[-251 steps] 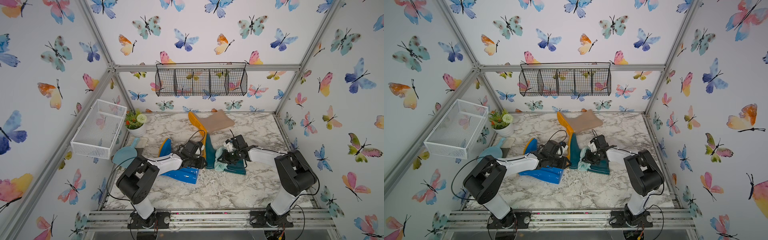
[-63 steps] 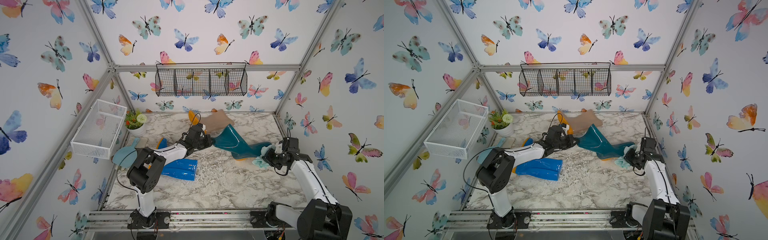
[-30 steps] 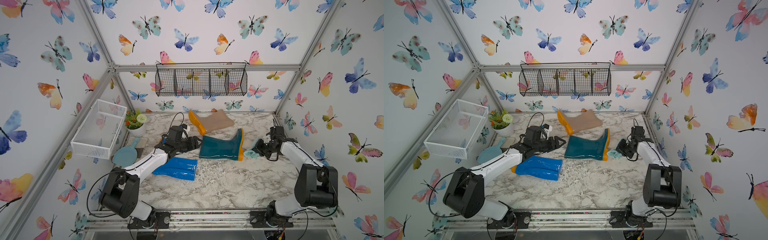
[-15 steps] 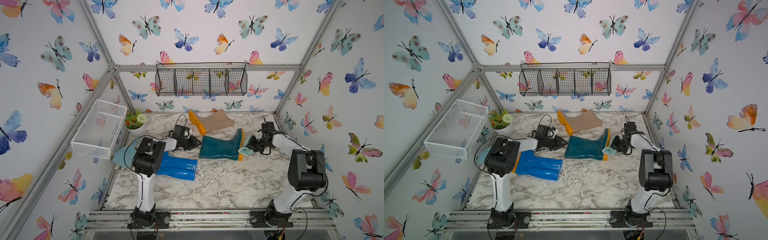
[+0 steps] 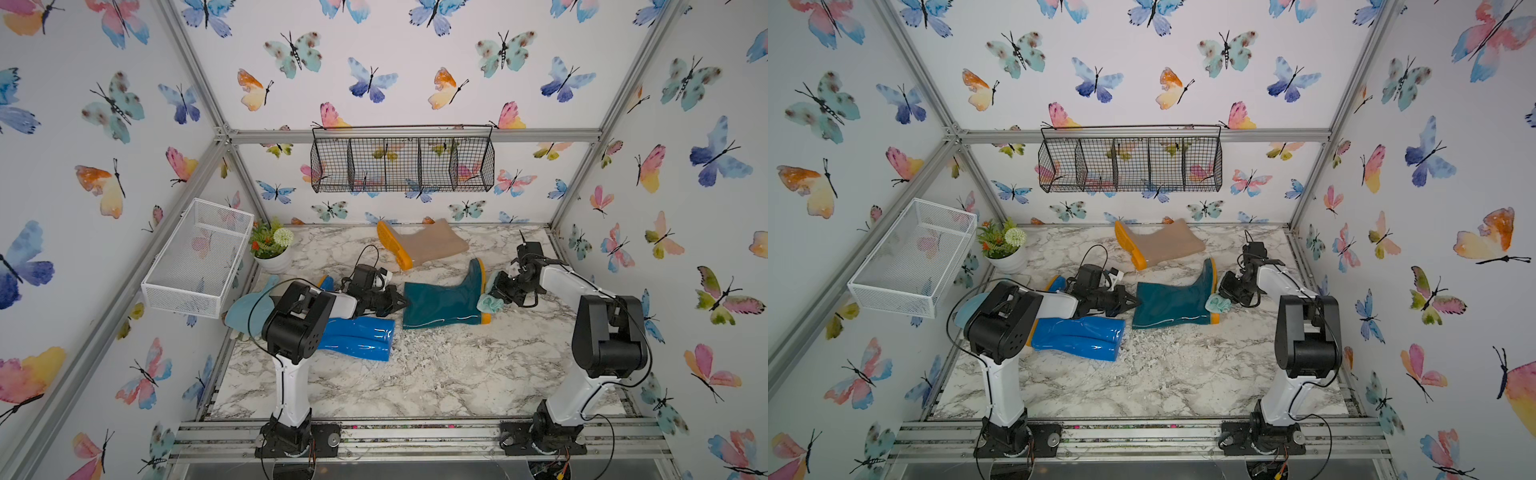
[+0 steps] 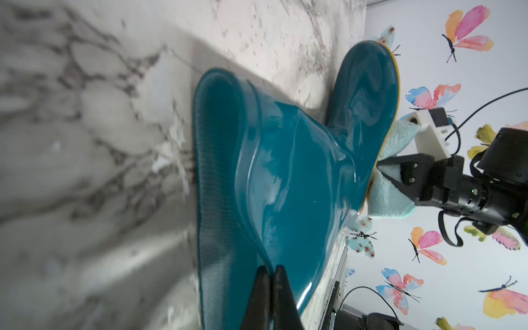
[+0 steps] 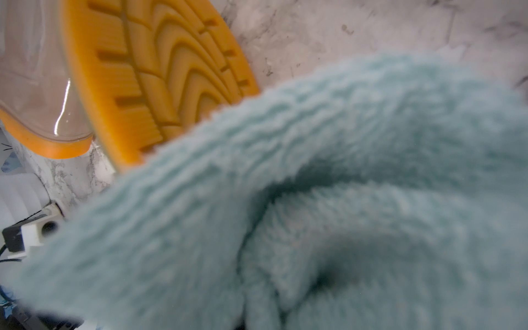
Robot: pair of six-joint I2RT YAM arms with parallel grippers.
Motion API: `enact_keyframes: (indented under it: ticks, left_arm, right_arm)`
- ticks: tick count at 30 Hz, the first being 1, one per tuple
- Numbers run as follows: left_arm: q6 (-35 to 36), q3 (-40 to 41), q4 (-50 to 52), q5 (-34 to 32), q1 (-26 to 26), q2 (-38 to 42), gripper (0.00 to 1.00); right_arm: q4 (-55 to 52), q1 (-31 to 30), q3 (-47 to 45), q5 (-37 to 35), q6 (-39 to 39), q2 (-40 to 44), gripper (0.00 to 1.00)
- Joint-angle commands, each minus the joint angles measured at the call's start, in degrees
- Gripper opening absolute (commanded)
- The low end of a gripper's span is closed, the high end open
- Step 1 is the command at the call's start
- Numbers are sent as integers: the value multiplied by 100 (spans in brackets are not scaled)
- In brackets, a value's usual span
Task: Wipe the rubber boots with a cloth
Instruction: Adjust the rubber boot at the center of the board.
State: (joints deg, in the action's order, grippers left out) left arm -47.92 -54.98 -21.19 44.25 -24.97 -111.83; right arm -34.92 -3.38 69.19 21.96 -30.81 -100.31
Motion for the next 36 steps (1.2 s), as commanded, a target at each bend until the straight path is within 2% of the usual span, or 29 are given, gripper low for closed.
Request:
enact_keyframes:
  ticks: [1,5,9,10,13,14,15,19,26,32,34,36]
  left_arm:
    - [51,442,-17,304,-154,608,0]
    - [141,1064,160,229,-373,1194,0]
    - [385,1344,659,-132,-419,1667,0]
    - [423,1359,748,-241,-398,1741,3]
    - [389,1385,863,-479,-263,1867,41]
    - [322,1377,834,-521,-238,1852,49]
    - [199,1384,759,-548,-204,1813,52]
    - [-380,1446,121,-426,-192,1551,53]
    - [-891,1511,-446,-630,-242,1161,53]
    - [-924,1230,-628,-647,-408,669,54]
    - [-926,1093,-631,-620,-395,482,50]
    - [-919,981,-682,-577,-387,393,39]
  right_arm:
    - [-301,-97,-90,-136,-22,569,2]
    - [-338,-285,-170,-353,-118,886,2]
    - [-354,-856,83,-728,-149,769,2]
    - [-358,-1010,177,-791,-154,671,2]
    - [-362,-1535,574,-958,-147,268,2]
    - [-350,-1712,718,-1000,-118,110,2]
    - [-346,-1883,861,-1051,-72,-40,2]
    - [-374,-2266,1366,-1048,35,-634,2]
    - [-557,-2382,2020,-1043,189,-1203,2]
    - [-623,-2387,2248,-1132,344,-1365,2]
    - [-770,-2387,2480,-1092,381,-1506,2]
    - [-924,-2395,2753,-1059,437,-1652,2]
